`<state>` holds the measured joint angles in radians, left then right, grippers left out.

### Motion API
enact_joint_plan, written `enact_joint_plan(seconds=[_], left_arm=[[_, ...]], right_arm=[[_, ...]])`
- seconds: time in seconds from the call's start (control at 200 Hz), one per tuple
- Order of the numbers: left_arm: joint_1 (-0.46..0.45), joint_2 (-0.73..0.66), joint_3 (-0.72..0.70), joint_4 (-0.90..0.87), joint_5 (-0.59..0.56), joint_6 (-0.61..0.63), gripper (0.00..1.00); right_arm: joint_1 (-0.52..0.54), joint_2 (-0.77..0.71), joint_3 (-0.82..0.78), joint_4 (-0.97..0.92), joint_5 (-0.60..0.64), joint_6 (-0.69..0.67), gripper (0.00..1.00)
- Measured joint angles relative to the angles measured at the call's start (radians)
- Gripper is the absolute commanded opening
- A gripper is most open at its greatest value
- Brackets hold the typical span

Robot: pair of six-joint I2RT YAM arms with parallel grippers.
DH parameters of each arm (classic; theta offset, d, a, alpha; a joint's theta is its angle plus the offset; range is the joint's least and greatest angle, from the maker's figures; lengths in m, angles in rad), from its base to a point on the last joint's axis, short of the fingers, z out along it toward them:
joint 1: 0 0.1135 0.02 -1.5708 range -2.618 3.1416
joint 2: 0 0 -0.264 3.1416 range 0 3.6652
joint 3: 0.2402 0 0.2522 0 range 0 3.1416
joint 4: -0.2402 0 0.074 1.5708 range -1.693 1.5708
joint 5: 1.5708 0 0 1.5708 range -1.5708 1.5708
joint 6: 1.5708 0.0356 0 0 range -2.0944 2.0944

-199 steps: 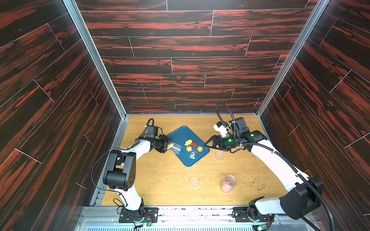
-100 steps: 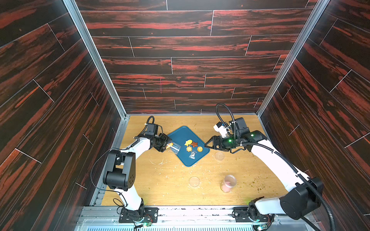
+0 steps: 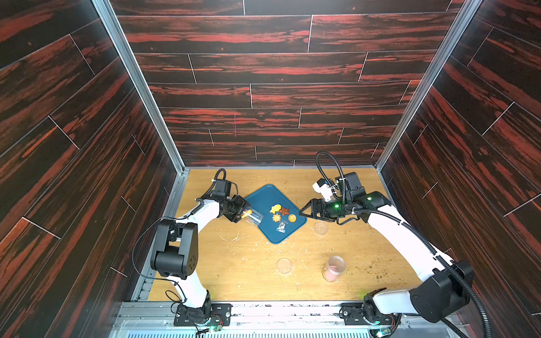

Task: Pour the cookies out of the jar
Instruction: Pour the cookies in the jar onto the tray.

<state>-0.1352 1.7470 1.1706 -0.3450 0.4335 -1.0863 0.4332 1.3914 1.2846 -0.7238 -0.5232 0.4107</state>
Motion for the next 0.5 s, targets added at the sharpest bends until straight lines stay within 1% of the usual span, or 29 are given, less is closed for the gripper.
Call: enact_joint_plan(seconds=[0.17, 0.356, 0.501], left_arm=[[0.000, 0.019, 0.063, -0.005, -0.009, 0.018, 0.57], [-0.001, 0.077, 0.140, -0.051, -0.052, 0.069, 0.57], [-0.005, 0.098, 0.167, -0.076, -0.076, 0.094, 0.57]], right_arm=[[0.000, -0.001, 0.000, 0.005, 0.000, 0.001, 0.84], [0.000, -0.001, 0.000, 0.004, 0.002, 0.000, 0.84], [0.000, -0.001, 0.001, 0.000, 0.002, -0.003, 0.84]])
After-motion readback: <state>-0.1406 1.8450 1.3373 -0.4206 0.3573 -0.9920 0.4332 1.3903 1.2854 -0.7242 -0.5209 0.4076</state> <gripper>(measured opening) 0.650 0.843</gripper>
